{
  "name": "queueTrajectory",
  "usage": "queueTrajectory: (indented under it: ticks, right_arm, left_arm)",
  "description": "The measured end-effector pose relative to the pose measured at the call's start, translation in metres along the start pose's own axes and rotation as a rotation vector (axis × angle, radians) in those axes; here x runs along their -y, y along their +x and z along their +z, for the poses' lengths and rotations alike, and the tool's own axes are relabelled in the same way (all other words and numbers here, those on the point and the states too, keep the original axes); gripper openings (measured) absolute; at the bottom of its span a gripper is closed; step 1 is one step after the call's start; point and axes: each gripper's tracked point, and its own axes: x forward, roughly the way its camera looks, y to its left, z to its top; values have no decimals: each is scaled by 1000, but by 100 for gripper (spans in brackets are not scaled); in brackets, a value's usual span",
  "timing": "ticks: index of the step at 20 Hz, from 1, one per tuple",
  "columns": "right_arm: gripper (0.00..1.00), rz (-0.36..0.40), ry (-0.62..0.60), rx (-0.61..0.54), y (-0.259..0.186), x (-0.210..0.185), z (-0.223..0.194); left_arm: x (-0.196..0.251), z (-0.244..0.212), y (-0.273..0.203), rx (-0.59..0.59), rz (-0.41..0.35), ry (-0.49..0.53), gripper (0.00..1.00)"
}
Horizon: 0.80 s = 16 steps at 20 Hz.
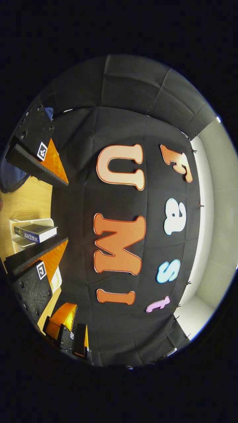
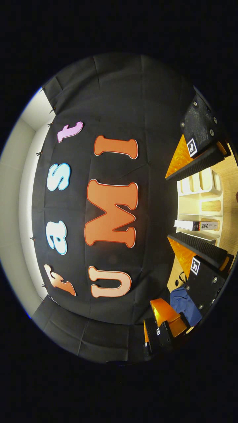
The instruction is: Open the schoolbag, grab two books from the bookshelf and put them into the schoolbag.
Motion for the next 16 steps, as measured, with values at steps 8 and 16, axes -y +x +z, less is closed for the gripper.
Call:
queueTrajectory:
  ticks: [8, 16]
  right_arm:
    - [94, -2, 3, -26, 3, -1, -12]
    - [94, 2, 0, -55, 17, 8, -32]
  left_arm:
    - [-11, -27, 0, -71, -5, 8, 93]
    - [-57, -93, -12, -256, 55, 128, 93]
